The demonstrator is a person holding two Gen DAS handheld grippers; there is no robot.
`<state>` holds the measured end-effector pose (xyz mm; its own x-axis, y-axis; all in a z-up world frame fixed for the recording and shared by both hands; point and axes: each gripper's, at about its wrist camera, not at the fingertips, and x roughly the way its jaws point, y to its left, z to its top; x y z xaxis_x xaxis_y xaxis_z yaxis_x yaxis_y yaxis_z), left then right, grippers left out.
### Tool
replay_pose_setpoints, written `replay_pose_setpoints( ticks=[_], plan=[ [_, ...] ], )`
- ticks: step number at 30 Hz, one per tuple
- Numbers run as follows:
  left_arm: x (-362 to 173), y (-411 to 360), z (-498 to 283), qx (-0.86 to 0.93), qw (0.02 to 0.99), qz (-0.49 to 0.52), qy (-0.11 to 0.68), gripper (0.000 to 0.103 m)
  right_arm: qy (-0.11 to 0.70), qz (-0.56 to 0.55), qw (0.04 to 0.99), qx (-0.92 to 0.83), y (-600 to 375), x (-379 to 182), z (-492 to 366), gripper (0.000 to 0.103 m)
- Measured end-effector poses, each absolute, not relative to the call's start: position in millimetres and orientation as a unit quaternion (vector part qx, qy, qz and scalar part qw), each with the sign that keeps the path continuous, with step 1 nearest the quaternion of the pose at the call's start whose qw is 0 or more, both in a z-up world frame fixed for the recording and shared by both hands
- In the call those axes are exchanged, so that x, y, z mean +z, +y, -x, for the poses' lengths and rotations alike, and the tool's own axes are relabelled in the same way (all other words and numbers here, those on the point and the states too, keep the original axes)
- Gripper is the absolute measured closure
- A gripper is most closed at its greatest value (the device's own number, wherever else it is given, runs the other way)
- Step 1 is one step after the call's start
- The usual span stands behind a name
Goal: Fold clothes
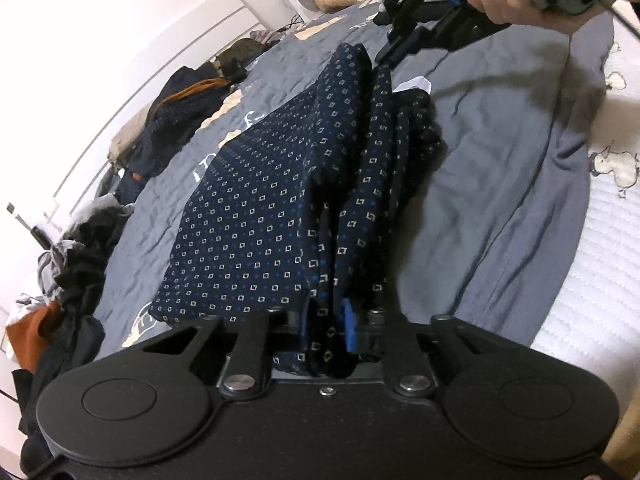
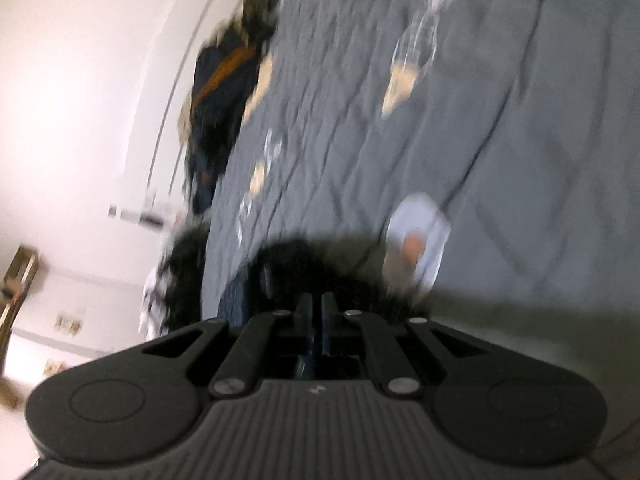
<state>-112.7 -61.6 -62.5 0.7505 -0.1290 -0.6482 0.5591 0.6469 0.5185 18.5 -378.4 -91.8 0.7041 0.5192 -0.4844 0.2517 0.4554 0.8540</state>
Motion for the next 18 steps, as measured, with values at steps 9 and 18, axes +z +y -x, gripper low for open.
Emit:
replay_pose_setpoints(
  ticks=[9, 18],
  plan=[
    [-54.9, -62.3, 116.7, -0.196, 0.866, -0.367, 0.276, 0.078, 0.379, -0.487, 0.781, 0.101, -387.4, -78.2, -21.0, 0.099],
    [-46.4, -55.6, 116.1, -0.163, 0.876, -0.385, 0.242, 0.088, 0.423, -0.424, 0.778, 0.19, -349.8, -65.8, -20.5, 0.097]
  ],
)
